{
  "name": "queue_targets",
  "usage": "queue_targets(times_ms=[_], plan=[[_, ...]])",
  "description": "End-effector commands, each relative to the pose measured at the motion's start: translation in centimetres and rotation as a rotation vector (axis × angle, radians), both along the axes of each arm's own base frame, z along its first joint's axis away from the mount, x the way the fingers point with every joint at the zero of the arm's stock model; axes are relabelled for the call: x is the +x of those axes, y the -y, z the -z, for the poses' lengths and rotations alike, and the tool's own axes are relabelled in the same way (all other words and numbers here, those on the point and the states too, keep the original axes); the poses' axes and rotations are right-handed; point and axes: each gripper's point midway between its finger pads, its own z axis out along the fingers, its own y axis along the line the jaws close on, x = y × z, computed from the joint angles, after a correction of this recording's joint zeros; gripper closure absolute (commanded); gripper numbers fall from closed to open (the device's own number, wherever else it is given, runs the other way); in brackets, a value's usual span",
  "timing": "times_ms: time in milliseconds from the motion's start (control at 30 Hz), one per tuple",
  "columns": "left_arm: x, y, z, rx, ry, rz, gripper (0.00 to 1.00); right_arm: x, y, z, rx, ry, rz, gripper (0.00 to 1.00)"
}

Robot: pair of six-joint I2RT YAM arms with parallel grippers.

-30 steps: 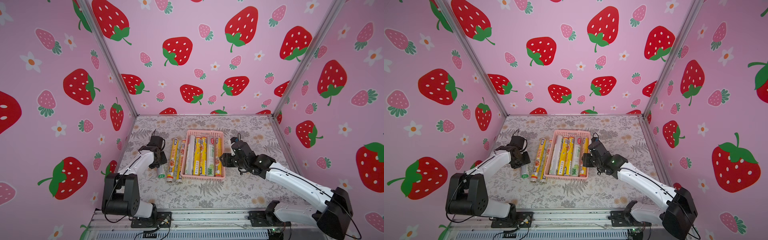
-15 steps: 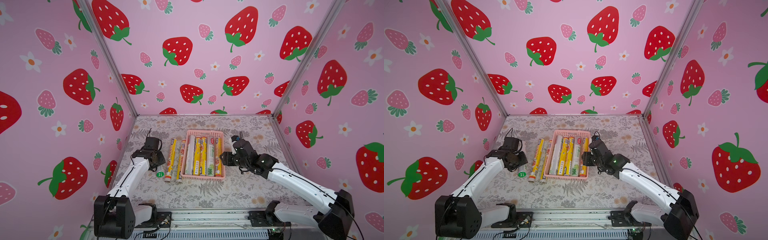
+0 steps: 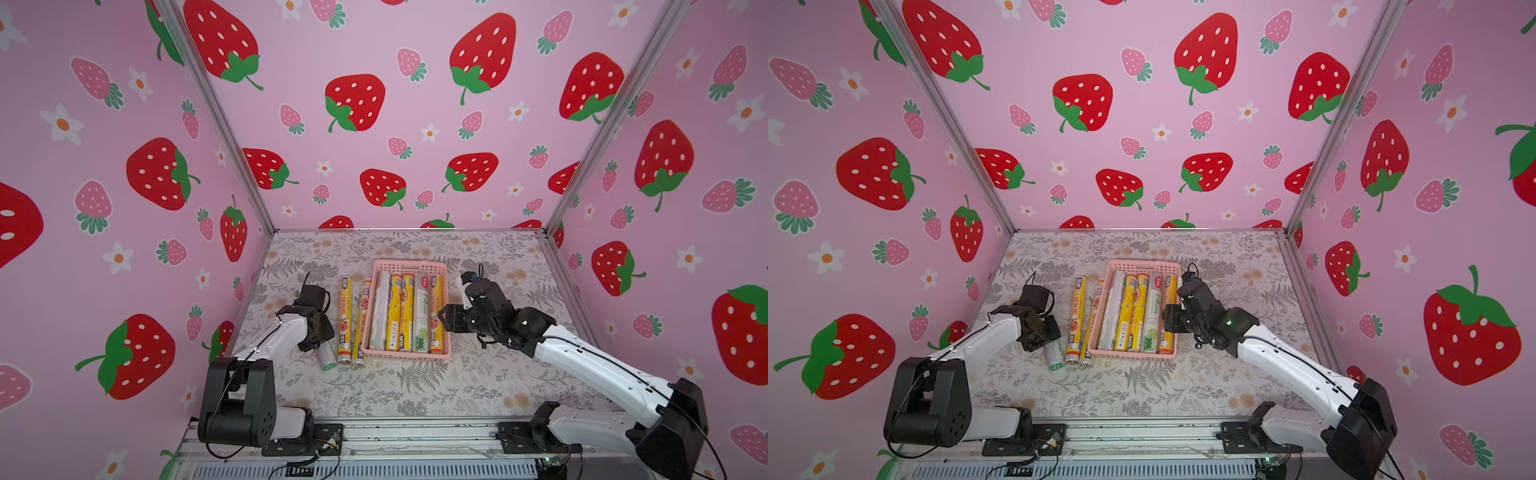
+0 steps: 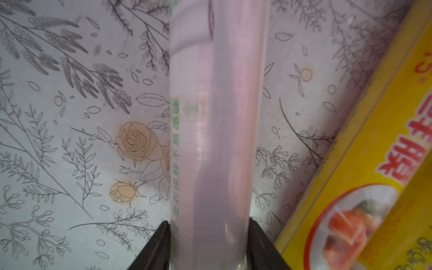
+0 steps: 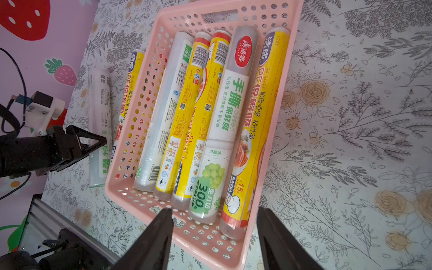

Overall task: Put the plastic wrap into the basket
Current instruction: Pick up the plastic wrap from the center of the board.

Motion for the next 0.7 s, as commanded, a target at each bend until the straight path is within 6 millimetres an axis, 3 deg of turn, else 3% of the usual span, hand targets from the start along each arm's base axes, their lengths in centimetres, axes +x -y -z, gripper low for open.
queue_targets(times_ms=[0,67,367,467,667], plan=[[-0.2,-0.6,1.5,0.030,-0.031,-0.028,0.45,-0.2,0.0,0.4,-0.011,-0.015,-0.007,0.38],[-0.3,-0.6,2.1,0.032,-0.049,-0.029,0.41,-0.2,0.1,0.6,-0.016,-0.017,-0.006,0.38],[-0.6,-0.2,2.8,0.003,-0.064,-0.019,0.40,0.0,-0.2,1.3,-0.032,-0.033,-0.012,0.38],[-1.0,-0.2,3.4,0.005,-0.096,-0.019,0.46,0.1,-0.1,1.4,-0.034,-0.030,-0.009,0.38],[-0.8,-0.6,1.7,0.023,-0.066,-0.036,0.49,0.1,0.0,0.8,-0.030,-0.014,-0.009,0.38]])
